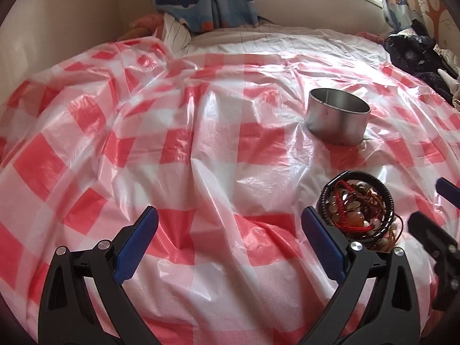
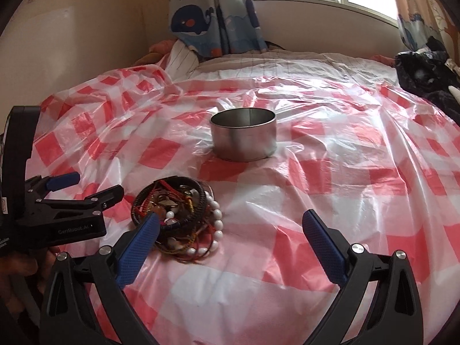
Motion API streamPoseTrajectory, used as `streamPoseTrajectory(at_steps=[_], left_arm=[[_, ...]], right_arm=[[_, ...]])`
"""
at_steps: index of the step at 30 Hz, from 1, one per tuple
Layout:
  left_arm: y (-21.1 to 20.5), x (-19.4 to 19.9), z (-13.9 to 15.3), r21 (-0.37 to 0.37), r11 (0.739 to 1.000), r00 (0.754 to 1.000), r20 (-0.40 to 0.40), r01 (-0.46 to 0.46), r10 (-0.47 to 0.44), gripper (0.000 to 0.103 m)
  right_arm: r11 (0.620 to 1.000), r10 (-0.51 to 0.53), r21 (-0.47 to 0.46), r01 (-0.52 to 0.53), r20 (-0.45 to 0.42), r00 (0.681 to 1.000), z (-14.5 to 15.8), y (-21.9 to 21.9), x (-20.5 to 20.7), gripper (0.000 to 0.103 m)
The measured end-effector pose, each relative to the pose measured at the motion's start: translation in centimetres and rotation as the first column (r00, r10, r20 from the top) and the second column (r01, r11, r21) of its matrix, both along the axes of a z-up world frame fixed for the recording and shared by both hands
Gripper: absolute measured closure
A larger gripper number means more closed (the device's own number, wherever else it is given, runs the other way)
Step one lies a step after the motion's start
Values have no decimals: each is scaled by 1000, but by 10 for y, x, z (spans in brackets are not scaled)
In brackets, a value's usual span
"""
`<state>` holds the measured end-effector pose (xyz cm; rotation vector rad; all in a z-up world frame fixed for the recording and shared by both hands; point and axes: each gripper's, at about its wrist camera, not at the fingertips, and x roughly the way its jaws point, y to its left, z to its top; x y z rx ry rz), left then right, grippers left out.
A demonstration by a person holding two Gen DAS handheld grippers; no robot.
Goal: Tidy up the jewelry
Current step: 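Grasp the black braided bracelet from the pile with the left gripper, then lift the black bracelet with the left gripper while the right gripper grasps red string bracelets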
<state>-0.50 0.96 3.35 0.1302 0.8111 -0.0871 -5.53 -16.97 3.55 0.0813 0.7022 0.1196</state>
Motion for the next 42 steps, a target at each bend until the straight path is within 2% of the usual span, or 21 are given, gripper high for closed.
streamPoseTrajectory(at_steps=[2,4,7,8,11,12,13,15,19,21,24,26,28,33,36,37,39,40,41,42], left_arm=[[-1,2,1,-43,998,999,-18,34,-34,7],[-3,2,3,-89,994,997,-20,70,-72,7],[-14,1,6,-137,979,988,-2,150,-151,9],[-19,1,5,-142,973,983,-1,181,-183,15],[-31,4,-2,-176,953,966,-30,248,-257,33],[-33,3,-4,-193,946,961,-36,261,-273,40],[-34,4,-5,-204,942,959,-44,267,-281,42],[-34,4,-8,-229,935,956,-50,271,-290,48],[-19,9,-10,-325,921,967,-67,214,-248,50],[-12,13,-13,-388,903,967,-92,184,-237,57],[-9,17,-19,-457,873,958,-126,173,-256,80],[-11,15,-18,-458,869,956,-120,186,-268,90],[-12,14,-16,-455,870,956,-113,191,-269,94],[-3,10,-4,-491,850,963,-75,190,-259,96],[7,8,8,-536,822,970,-23,191,-241,96],[12,9,9,-553,813,972,-21,183,-233,96],[22,15,2,-618,774,973,-60,139,-223,96],[24,16,0,-611,782,975,-75,121,-209,96],[24,16,-2,-582,806,978,-83,108,-190,96],[24,16,-1,-565,819,981,-77,102,-175,96]], right_arm=[[1000,26,-1,-26,-14,1000,2,3,8,11],[999,40,10,-39,-41,998,1,0,17,30],[1000,22,21,-21,-67,997,0,-9,27,40],[999,13,33,-10,-72,997,0,-13,27,40],[998,-16,53,20,-76,997,-4,-21,23,40],[998,-23,64,28,-79,997,-5,-23,23,36],[997,-31,75,37,-81,996,-6,-26,22,30],[995,-41,90,48,-82,996,-8,-29,22,26],[992,-46,114,55,-84,995,-10,-32,22,23],[991,-46,124,57,-88,995,-11,-32,22,22],[990,-44,131,56,-94,995,-14,-32,22,22],[990,-44,132,56,-96,994,-15,-31,23,22],[989,-43,135,56,-97,994,-17,-31,23,21],[989,-45,139,59,-99,994,-18,-31,23,21],[989,-44,136,58,-100,994,-19,-31,23,21],[989,-44,134,57,-100,994,-19,-31,23,21],[990,-43,129,56,-102,994,-20,-30,24,20],[991,-42,125,55,-104,994,-21,-29,24,20],[991,-40,120,53,-105,994,-21,-29,24,20],[992,-36,113,48,-103,994,-21,-27,24,20]])
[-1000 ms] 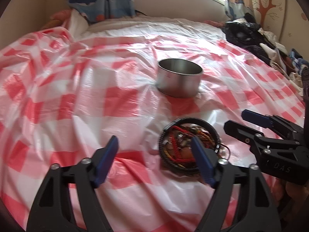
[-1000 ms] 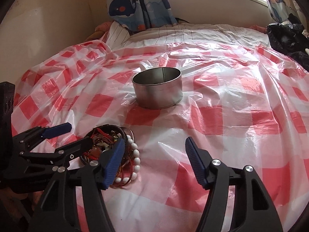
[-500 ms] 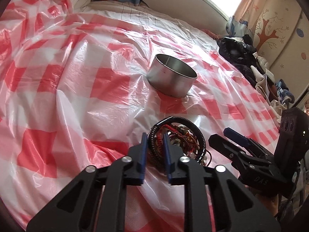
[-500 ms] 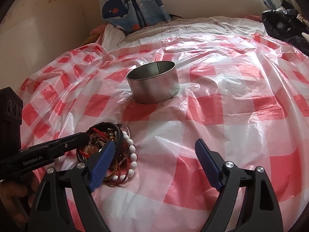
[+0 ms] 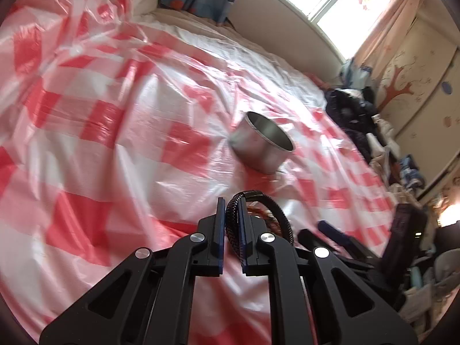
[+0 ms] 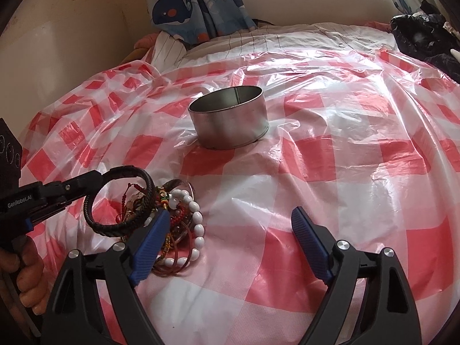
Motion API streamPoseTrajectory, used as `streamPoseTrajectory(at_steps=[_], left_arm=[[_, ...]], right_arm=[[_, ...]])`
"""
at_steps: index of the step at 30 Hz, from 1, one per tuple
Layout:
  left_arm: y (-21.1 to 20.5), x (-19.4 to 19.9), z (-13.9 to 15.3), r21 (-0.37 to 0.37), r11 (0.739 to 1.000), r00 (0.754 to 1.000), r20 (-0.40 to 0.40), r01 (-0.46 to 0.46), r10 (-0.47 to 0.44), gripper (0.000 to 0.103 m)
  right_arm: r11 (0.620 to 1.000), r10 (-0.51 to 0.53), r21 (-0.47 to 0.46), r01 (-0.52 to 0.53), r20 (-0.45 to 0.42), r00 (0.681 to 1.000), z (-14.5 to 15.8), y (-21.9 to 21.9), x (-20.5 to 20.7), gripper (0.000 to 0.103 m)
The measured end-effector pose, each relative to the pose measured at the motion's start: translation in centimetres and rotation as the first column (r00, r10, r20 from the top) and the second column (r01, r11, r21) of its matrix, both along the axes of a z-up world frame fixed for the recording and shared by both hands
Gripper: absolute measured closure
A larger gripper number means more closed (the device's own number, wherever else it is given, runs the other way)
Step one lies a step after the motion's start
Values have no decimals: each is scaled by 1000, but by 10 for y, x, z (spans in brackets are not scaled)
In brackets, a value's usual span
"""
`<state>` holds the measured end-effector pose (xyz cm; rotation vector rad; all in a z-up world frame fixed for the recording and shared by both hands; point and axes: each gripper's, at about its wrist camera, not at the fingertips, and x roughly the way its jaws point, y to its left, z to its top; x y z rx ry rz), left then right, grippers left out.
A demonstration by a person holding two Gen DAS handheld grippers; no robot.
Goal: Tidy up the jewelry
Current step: 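Lift the black bracelet with the left gripper while the right gripper grasps red string bracelets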
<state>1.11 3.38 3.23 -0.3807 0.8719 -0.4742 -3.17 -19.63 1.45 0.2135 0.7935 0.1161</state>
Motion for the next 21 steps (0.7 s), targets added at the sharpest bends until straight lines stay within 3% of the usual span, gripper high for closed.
streamPoseTrajectory(at_steps=[5,9,13,17,20,21], left_arm=[[13,-2,11,-10,997,996,53,-71,71,96],[27,1,10,-30,992,991,43,-123,124,96],[25,0,10,-23,993,993,41,-113,113,96],[23,0,10,-22,993,992,41,-115,115,96],[23,0,10,-22,993,992,41,-118,118,96],[23,0,10,-21,993,992,41,-117,118,96]], right_arm=[[994,95,-52,-93,38,995,6,23,-2,20],[987,153,-58,-151,39,987,6,33,-2,21],[981,194,-39,-192,44,980,6,38,-3,43],[973,227,-52,-225,37,973,5,48,1,48],[969,244,-34,-243,25,969,2,50,7,61],[969,248,-24,-247,21,969,1,50,8,69]])
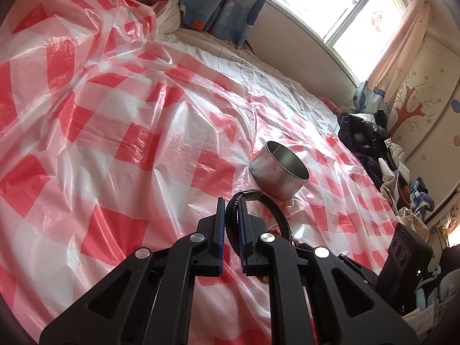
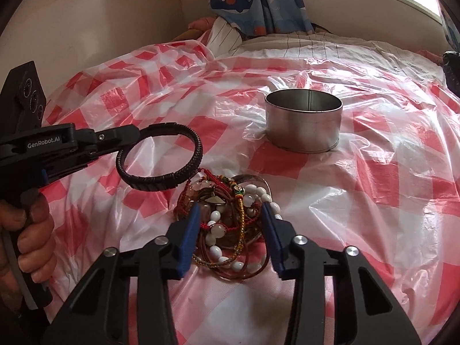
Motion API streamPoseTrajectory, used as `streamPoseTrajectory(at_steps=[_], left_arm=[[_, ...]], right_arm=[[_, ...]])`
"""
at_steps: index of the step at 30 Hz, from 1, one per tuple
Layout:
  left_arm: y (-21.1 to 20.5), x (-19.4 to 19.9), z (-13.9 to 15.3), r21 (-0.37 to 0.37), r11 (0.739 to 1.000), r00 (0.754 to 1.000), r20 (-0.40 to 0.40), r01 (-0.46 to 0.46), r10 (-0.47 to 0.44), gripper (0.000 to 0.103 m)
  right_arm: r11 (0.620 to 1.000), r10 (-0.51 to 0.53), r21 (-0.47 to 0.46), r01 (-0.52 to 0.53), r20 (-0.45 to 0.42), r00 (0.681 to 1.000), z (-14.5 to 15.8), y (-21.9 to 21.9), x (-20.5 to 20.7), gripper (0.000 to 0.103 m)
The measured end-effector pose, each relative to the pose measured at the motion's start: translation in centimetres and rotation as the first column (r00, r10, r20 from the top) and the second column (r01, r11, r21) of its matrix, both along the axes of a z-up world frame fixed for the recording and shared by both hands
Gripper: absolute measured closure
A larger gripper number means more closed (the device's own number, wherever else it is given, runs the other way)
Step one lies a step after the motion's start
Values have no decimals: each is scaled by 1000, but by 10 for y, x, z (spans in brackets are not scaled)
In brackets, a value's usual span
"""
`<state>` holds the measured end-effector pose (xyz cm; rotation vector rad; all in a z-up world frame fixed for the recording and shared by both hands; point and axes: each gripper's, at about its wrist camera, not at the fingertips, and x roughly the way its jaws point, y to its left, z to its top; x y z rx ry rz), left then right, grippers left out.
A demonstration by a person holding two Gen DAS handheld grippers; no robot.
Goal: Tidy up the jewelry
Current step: 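Lift the black bracelet with the left gripper while the right gripper grasps red string bracelets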
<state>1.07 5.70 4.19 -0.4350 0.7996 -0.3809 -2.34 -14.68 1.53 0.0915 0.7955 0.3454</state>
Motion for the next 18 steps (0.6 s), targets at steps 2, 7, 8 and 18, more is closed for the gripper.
streamPoseTrajectory(at_steps=[2,7,8,18], left_arm=[[0,0,0,0,1000,1000,0,1,-1,96],[0,0,-1,-1,1000,1000,1,-4,4,96],[0,0,-1,0,1000,1000,2,-3,3,96],[1,0,-4,3,1000,1000,-4,-6,6,96]], right_arm=[[1000,5,14,-5,-7,1000,-1,-1,2,81],[998,31,54,-31,0,1000,3,-1,-3,88],[998,34,59,-34,6,999,5,-1,-5,88],[989,-1,148,8,-49,999,-1,-18,-6,70]])
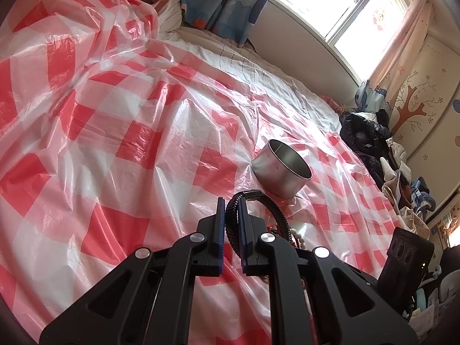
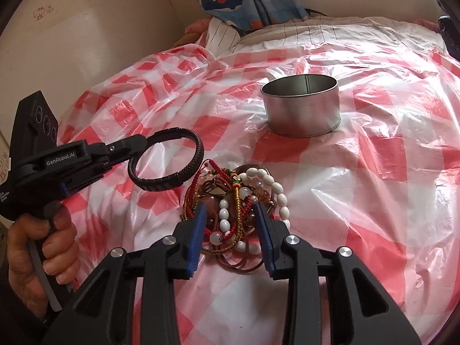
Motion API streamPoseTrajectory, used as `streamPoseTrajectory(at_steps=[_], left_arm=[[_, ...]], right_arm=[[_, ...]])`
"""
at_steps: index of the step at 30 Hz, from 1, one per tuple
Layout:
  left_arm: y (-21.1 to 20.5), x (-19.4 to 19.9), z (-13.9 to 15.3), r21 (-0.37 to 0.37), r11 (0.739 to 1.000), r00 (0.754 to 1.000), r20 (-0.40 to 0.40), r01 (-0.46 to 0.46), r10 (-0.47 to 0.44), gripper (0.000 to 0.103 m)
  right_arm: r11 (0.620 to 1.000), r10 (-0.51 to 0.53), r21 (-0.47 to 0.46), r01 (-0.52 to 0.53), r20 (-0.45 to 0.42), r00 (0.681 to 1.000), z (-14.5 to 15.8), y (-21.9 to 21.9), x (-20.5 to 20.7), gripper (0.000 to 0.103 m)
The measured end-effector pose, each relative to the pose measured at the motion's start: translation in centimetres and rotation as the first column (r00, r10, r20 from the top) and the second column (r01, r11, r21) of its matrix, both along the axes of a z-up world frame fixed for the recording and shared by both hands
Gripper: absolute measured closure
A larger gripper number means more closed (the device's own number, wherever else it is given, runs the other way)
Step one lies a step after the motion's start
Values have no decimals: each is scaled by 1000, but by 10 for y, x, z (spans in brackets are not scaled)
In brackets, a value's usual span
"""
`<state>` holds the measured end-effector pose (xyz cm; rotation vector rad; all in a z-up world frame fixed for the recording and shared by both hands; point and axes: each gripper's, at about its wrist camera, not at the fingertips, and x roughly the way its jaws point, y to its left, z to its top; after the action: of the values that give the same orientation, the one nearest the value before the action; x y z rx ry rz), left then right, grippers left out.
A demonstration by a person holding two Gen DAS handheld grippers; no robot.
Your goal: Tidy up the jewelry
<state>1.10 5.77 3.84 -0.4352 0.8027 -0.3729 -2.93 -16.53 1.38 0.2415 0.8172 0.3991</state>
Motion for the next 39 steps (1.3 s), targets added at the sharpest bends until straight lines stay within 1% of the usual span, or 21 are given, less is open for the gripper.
streamPoseTrajectory(at_steps=[1,3,5,12,13,16,17,19,21,23,24,25,27,28,29,30,31,32,34,37,39], left_arm=[[0,0,0,0,1000,1000,1,1,-1,96],[0,0,0,1,1000,1000,2,1,-1,96],[0,0,0,1,1000,1000,1,0,0,96],[-1,-1,0,2,1000,1000,-1,-2,2,95],[-1,-1,0,2,1000,1000,-1,-2,2,95],[-1,-1,-1,2,1000,1000,-1,-1,1,95],[-1,-1,-1,3,1000,1000,-1,0,0,95],[-1,-1,-1,3,1000,1000,-1,-1,1,95],[-1,-1,-1,3,1000,1000,-2,-3,3,95],[-1,-1,-1,3,1000,1000,-3,-2,2,95],[-1,-1,-1,3,1000,1000,-3,-1,1,95],[-1,-1,-1,4,1000,1000,-3,0,0,95],[-2,0,-2,6,1000,1000,-4,1,-1,95],[-2,0,-1,6,1000,1000,-4,1,-1,95],[-2,-1,-2,7,1000,1000,-4,1,-1,95],[-2,0,-1,6,1000,1000,-4,1,-1,95],[-2,0,-1,7,1000,1000,-4,1,-1,95],[-2,0,-1,7,1000,1000,-4,0,0,95],[-2,0,-1,6,1000,1000,-5,-4,4,96],[-1,-1,-1,5,1000,1000,-1,-9,9,95],[-1,-1,-1,4,1000,1000,2,-9,9,96]], right_arm=[[1000,4,-6,-4,2,1000,0,1,0,80],[1000,13,-24,-13,2,1000,-1,5,0,95],[999,13,-33,-12,16,1000,0,6,-2,98],[1000,-10,-20,11,56,998,10,-1,-7,99],[999,-17,-32,19,58,998,11,-2,-7,99],[989,-61,-127,71,78,995,15,-4,-8,99],[986,-67,-148,76,65,996,14,-5,-6,99],[987,-64,-142,69,34,997,7,-7,-2,98],[992,-56,-109,59,28,998,5,-7,0,97],[992,-60,-107,65,46,997,7,-6,2,86],[992,-65,-106,71,56,996,8,-6,4,75],[993,-67,-98,72,56,996,8,-6,5,74],[994,-60,-86,64,44,997,5,-5,10,74],[995,-52,-88,55,41,998,4,-3,11,77],[995,-42,-93,46,39,998,4,-1,12,83],[994,-34,-101,38,38,999,3,1,13,94],[993,-28,-111,33,46,999,4,3,12,98],[994,-17,-108,24,59,998,7,5,9,99],[997,0,-76,6,86,996,15,6,4,99],[998,30,51,-37,140,990,33,-3,-7,99],[986,44,150,-71,176,983,44,-13,-15,99]])
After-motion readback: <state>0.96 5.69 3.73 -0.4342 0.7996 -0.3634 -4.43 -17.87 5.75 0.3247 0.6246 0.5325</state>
